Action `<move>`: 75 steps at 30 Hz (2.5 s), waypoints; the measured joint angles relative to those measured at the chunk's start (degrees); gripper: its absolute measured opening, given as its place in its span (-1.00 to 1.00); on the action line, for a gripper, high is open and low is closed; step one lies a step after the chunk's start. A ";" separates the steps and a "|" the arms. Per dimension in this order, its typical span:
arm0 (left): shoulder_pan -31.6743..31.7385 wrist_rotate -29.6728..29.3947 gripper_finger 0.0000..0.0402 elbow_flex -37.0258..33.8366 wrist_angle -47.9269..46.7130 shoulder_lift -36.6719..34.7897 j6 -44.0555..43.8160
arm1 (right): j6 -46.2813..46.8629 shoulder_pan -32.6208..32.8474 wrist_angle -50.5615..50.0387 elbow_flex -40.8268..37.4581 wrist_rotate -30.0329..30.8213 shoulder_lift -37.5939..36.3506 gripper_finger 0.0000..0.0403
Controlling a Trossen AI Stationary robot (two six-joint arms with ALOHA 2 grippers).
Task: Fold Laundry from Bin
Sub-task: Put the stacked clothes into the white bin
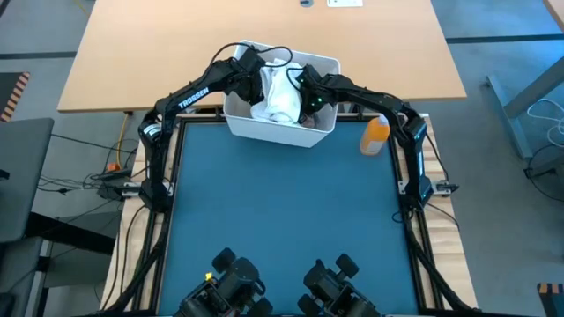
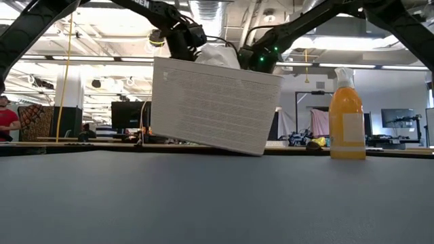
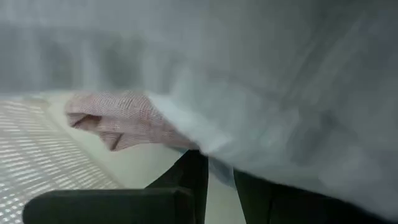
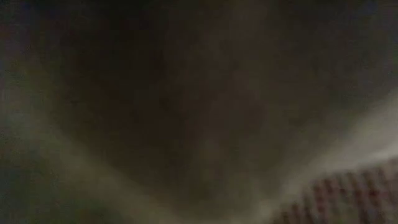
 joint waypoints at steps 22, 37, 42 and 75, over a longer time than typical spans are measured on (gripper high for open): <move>9.42 55.22 -0.70 -0.50 12.15 -0.11 -15.17 | -0.08 -0.24 -2.86 -0.09 1.23 -0.13 -0.72; 13.78 46.30 -0.86 -0.52 16.61 -2.54 -19.91 | 0.07 -0.33 -2.85 -0.13 1.14 -0.13 -0.72; 16.71 45.66 -0.98 -0.52 12.86 -5.59 -16.83 | 0.07 -0.28 -2.97 -0.13 1.70 -0.13 -0.72; -7.19 18.01 -1.00 -6.94 20.45 3.51 5.84 | -16.67 1.48 -17.67 10.98 5.51 -1.63 0.05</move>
